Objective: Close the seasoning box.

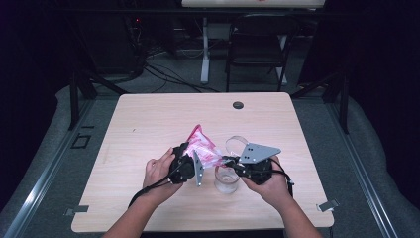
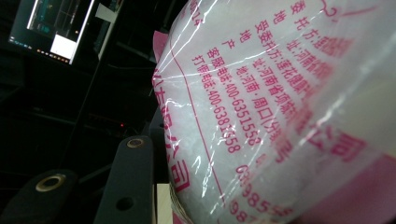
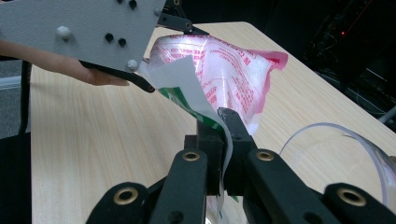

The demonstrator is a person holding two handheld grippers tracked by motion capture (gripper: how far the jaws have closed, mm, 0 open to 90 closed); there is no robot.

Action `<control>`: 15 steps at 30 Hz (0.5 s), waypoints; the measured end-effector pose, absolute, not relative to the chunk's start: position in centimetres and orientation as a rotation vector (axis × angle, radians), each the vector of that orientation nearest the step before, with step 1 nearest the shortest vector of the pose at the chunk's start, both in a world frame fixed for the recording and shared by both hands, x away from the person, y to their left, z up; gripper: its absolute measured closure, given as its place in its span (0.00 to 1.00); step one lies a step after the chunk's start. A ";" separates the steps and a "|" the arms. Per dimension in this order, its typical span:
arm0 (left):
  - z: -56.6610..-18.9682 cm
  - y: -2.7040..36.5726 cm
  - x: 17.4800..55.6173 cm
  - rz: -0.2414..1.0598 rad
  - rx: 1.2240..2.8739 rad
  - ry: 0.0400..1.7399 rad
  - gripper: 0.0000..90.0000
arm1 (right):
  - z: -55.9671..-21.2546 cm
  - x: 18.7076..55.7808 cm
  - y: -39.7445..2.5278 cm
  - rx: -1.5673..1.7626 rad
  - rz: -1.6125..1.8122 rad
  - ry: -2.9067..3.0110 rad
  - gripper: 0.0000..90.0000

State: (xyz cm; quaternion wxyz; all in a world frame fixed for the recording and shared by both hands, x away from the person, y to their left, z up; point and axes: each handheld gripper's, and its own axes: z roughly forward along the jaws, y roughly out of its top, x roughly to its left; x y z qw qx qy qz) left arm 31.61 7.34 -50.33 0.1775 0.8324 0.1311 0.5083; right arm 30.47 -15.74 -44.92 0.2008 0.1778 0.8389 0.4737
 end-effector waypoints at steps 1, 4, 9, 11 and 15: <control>-50.3 7.3 31.6 1.443 2.354 0.368 0.66 | -44.9 30.5 -15.8 0.499 1.322 2.344 0.98; -50.3 7.3 31.5 1.455 2.359 0.361 0.66 | -45.0 30.5 -15.9 0.505 1.326 2.344 0.98; -50.3 7.3 31.4 1.475 2.356 0.349 0.66 | -45.0 30.6 -15.9 0.511 1.332 2.343 0.98; -50.3 7.3 31.4 1.486 2.355 0.343 0.66 | -45.0 30.6 -16.0 0.514 1.329 2.347 0.98; -50.3 7.2 31.3 1.521 2.358 0.313 0.66 | -45.2 30.6 -16.0 0.521 1.334 2.353 0.98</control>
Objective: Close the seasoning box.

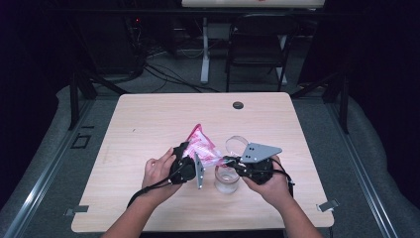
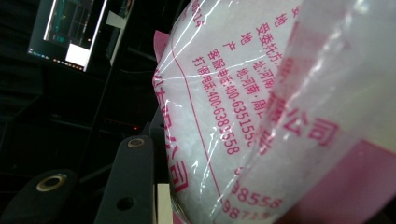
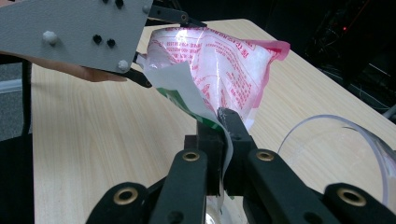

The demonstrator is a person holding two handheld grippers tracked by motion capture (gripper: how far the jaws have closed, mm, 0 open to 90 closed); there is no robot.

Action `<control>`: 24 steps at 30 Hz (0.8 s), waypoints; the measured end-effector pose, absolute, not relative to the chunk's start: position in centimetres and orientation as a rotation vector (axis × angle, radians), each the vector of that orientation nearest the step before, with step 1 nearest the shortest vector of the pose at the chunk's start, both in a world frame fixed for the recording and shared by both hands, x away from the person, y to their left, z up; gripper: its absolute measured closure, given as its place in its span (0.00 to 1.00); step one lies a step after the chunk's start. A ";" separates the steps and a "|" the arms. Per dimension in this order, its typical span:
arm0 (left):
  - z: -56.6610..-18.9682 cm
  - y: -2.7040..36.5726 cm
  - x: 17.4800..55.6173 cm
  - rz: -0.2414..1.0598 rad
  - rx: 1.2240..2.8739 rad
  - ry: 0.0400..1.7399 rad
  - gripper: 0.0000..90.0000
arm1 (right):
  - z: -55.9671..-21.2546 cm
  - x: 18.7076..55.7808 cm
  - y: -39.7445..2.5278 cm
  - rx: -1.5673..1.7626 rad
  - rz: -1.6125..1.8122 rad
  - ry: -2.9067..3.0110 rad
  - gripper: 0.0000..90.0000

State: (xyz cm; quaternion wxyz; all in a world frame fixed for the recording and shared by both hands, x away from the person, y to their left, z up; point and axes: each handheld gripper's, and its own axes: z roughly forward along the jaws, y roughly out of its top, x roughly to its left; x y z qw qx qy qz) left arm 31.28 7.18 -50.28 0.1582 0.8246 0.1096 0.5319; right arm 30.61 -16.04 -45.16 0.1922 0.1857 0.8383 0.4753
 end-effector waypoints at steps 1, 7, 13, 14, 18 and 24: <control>-50.3 7.2 31.2 1.525 2.361 0.313 0.66 | -45.2 30.6 -16.1 0.526 1.337 2.352 0.98; -50.1 7.1 31.1 1.563 2.356 0.286 0.66 | -45.2 30.6 -16.2 0.533 1.339 2.354 0.98; -50.0 6.9 30.9 1.592 2.358 0.254 0.66 | -45.3 30.7 -16.4 0.544 1.339 2.359 0.98; -50.0 6.9 30.9 1.596 2.357 0.251 0.66 | -45.3 30.7 -16.5 0.545 1.336 2.360 0.98; -50.0 6.9 30.9 1.602 2.356 0.245 0.66 | -45.4 30.7 -16.6 0.549 1.333 2.362 0.98; -50.1 6.8 30.8 1.614 2.356 0.231 0.66 | -45.5 30.8 -16.6 0.553 1.321 2.367 0.98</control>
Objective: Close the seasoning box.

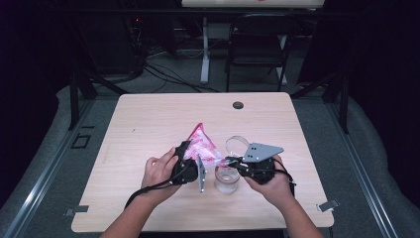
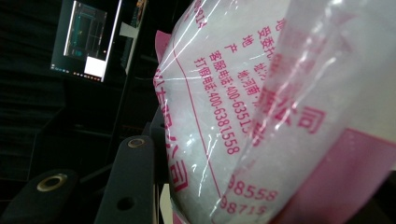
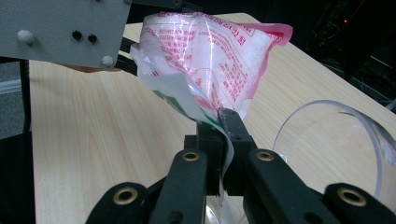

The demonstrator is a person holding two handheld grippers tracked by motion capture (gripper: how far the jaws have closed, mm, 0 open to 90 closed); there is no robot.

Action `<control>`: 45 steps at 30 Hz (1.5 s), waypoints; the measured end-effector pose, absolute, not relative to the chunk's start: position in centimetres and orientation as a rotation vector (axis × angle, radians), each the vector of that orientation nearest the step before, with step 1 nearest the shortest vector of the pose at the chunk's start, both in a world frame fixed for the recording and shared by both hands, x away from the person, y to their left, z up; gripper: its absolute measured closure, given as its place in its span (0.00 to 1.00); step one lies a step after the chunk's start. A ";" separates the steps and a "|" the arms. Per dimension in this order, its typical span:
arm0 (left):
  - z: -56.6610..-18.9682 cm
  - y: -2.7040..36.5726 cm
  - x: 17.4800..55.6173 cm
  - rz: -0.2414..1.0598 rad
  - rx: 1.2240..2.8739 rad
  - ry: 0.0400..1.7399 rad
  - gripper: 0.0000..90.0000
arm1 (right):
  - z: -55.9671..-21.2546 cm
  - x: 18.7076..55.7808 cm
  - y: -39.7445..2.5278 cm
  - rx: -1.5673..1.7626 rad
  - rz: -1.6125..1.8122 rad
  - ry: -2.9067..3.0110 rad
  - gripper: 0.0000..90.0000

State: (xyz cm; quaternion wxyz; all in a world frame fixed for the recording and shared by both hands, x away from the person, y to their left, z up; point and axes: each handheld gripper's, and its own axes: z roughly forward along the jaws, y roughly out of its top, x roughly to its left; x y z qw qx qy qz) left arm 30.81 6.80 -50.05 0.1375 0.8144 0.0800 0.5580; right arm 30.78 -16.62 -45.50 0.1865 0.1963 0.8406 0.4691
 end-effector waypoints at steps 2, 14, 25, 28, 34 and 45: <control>-50.0 6.7 30.8 1.627 2.356 0.223 0.66 | -45.5 30.8 -16.6 0.555 1.325 2.368 0.98; -50.0 6.4 30.6 1.656 2.352 0.201 0.66 | -45.7 30.8 -17.0 0.564 1.317 2.373 0.98; -49.6 6.3 30.7 1.677 2.361 0.172 0.66 | -45.7 30.8 -17.1 0.567 1.317 2.375 0.98; -49.4 6.3 30.7 1.680 2.376 0.162 0.66 | -45.7 30.8 -17.1 0.567 1.320 2.376 0.98; -49.2 6.2 30.7 1.692 2.393 0.140 0.66 | -45.8 30.8 -17.2 0.572 1.316 2.375 0.98; -48.8 6.0 30.6 1.722 2.392 0.099 0.66 | -45.8 30.8 -17.3 0.575 1.319 2.373 0.98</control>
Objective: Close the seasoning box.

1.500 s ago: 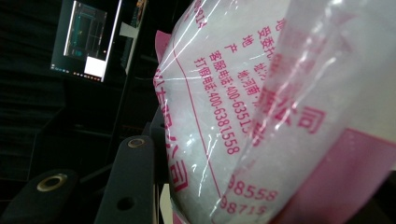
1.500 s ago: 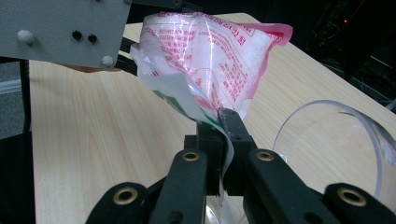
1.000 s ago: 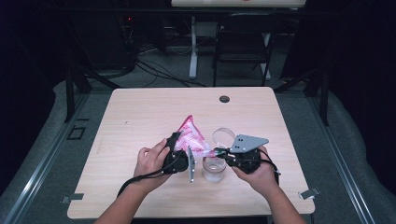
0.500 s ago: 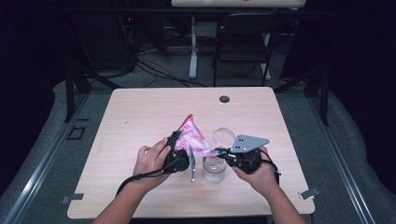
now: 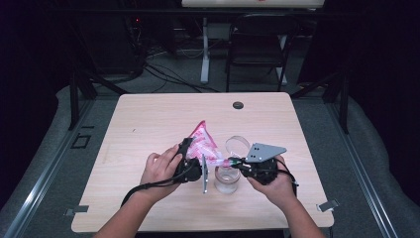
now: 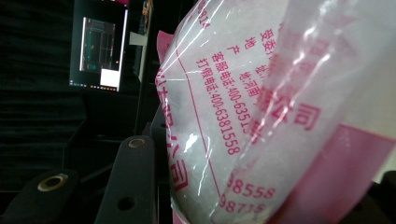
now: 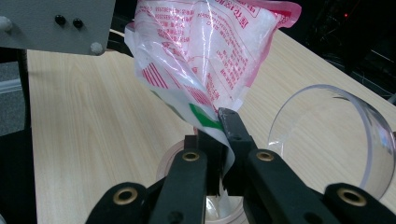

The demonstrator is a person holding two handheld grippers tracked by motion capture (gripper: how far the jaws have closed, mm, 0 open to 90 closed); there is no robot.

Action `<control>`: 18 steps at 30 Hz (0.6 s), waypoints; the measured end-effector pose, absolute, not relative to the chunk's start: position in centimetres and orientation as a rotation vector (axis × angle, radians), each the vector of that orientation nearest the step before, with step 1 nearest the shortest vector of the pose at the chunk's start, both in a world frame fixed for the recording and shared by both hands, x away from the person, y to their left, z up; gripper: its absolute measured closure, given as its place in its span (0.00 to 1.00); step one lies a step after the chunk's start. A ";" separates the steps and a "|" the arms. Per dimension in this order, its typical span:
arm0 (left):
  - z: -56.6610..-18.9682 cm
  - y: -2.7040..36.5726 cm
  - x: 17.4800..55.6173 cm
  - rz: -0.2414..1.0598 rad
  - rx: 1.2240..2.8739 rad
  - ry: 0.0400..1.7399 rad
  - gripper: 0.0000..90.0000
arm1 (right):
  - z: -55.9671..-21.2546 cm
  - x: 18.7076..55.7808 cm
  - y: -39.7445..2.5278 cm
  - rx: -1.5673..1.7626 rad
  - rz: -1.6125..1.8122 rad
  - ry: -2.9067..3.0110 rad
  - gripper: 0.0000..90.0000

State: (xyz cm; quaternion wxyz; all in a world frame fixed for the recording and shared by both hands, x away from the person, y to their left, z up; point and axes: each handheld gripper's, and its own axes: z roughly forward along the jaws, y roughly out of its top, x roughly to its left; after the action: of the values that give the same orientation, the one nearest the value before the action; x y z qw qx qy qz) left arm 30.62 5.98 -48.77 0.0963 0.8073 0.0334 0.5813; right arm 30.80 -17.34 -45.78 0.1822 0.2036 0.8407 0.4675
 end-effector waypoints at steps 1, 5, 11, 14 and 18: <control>-48.7 5.9 30.6 1.727 2.392 0.098 0.66 | -45.8 30.8 -17.4 0.575 1.322 2.374 0.98; -48.6 5.8 30.5 1.729 2.396 0.096 0.66 | -45.8 30.8 -17.5 0.576 1.322 2.376 0.98; -48.5 5.7 30.5 1.743 2.390 0.082 0.66 | -45.8 30.9 -17.6 0.578 1.317 2.383 0.98; -48.5 5.6 30.5 1.744 2.392 0.082 0.66 | -45.8 30.9 -17.7 0.582 1.316 2.384 0.98; -48.4 5.6 30.4 1.746 2.393 0.080 0.66 | -45.8 30.9 -17.7 0.588 1.318 2.387 0.98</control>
State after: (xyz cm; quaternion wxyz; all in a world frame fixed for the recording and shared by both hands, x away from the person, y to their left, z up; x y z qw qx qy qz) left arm 30.44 5.59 -48.38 0.0893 0.8043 0.0268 0.5868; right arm 30.92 -17.71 -45.82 0.1751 0.2077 0.8425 0.4651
